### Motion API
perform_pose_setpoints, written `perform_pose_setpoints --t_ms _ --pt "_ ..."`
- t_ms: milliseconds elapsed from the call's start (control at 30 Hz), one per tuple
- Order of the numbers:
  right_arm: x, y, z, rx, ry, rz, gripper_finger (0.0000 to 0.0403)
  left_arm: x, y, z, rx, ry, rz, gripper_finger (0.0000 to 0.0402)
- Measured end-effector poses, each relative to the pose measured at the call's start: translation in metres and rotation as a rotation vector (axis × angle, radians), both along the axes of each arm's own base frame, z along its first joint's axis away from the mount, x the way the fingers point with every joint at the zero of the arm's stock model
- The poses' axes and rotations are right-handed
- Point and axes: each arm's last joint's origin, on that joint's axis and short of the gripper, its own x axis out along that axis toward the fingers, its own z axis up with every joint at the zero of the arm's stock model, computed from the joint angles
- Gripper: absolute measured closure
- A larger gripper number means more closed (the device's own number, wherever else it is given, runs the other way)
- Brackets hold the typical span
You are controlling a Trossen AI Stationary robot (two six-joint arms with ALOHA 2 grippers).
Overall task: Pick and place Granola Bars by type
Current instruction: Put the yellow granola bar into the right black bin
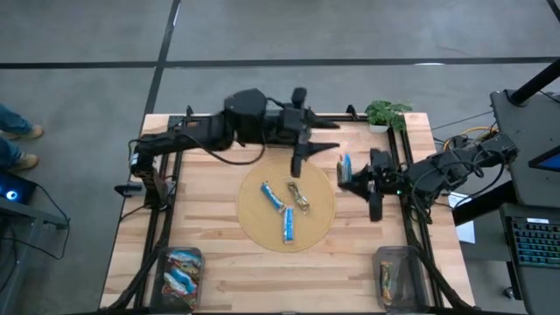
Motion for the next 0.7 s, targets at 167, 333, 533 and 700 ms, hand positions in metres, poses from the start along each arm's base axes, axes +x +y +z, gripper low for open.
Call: perform_pose_setpoints --t_ms 167,333,533,700 --pt "-0.003 0.007 -0.009 0.119 0.127 0.228 0.036 -0.02 0.007 0.016 0.003 0.101 0.022 0.0235" --pt "-0.009 0.014 -0.025 0.313 0.355 0.374 0.036 -0.024 0.009 0.002 -0.006 0.28 0.032 0.0235" --pt "-0.017 0.033 -0.048 0.447 0.688 0.459 0.036 -0.026 0.009 -0.009 -0.014 0.399 0.03 0.0235" --pt "-0.019 0.056 -0.065 0.456 0.883 0.488 0.036 -0.026 0.01 -0.011 -0.015 0.413 0.033 0.0235"
